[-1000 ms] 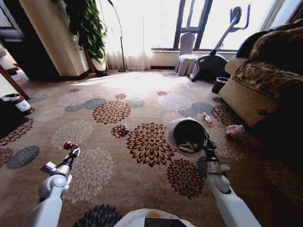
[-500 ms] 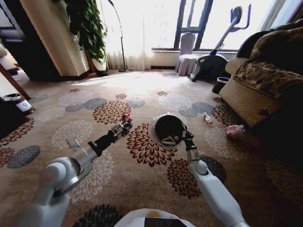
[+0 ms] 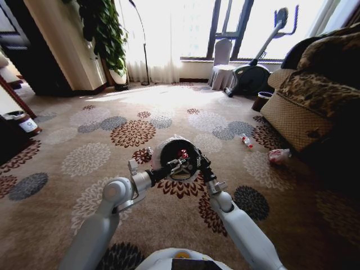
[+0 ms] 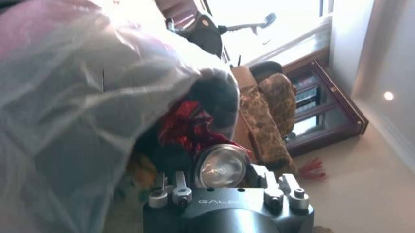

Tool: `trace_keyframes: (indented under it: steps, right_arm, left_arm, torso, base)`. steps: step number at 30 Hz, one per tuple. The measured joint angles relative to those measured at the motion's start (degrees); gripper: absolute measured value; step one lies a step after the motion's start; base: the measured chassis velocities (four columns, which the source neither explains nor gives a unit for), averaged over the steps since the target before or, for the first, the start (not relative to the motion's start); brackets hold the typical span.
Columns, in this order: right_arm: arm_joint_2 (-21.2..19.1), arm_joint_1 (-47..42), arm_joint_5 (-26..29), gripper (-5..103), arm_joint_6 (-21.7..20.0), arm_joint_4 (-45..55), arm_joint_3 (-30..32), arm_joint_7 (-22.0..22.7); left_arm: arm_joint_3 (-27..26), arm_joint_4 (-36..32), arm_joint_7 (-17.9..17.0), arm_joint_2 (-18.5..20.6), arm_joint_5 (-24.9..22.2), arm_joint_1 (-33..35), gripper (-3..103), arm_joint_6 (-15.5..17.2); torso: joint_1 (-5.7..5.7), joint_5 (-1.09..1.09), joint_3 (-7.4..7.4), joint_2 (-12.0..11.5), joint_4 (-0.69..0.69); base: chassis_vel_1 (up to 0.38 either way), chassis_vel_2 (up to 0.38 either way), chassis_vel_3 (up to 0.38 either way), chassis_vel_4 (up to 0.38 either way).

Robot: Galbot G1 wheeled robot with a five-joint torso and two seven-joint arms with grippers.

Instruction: Pick up the trash from the ground and place it into the trash bin.

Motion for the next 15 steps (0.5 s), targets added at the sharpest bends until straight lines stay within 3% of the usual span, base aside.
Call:
trace_keyframes:
  steps: [2, 5, 11, 13, 15]
  right_arm:
    - [-0.01, -0.37, -0.06, 0, 0.04, 0.04, 0.25, 0.0]
    - [0.13, -1.65, -0.41, 0, 0.34, -0.31, 1.84, 0.04]
    - [0.11, -1.82, -0.36, 0, 0.41, -0.54, 2.64, 0.04]
    - [0.26, -1.86, -0.54, 0, 0.02, -0.55, 3.29, 0.03]
    - [0.32, -1.98, -1.25, 0, -0.84, -0.8, 4.32, 0.03]
  left_arm:
    - [0.17, 0.76, 0.04, -0.24, 0.29, -0.67, 57, 0.43]
    - [0.84, 0.41, 0.68, 0.02, 0.31, -0.04, 74, 2.85]
    - [0.63, -1.42, 1.8, 0.65, 0.2, 2.81, 90, 4.22]
    - [-1.02, -3.88, 3.67, 1.47, 0.75, 4.68, 98, 5.65]
    - [-3.39, -7.18, 7.2, 3.08, 3.67, 6.77, 100, 6.6]
  torso:
    - [0.0, 0.0, 0.0, 0.0, 0.0]
    - [0.0, 0.0, 0.0, 0.0, 0.01]
    - [-0.01, 0.0, 0.0, 0.0, 0.03]
    - [-0.01, 0.0, 0.0, 0.0, 0.03]
    - [-0.01, 0.01, -0.01, 0.0, 0.03]
  base:
    - [0.0, 0.0, 0.0, 0.0]
    - [0.0, 0.0, 0.0, 0.0]
    - [0.0, 0.0, 0.0, 0.0]
    - [0.0, 0.0, 0.0, 0.0]
    - [0.0, 0.0, 0.0, 0.0]
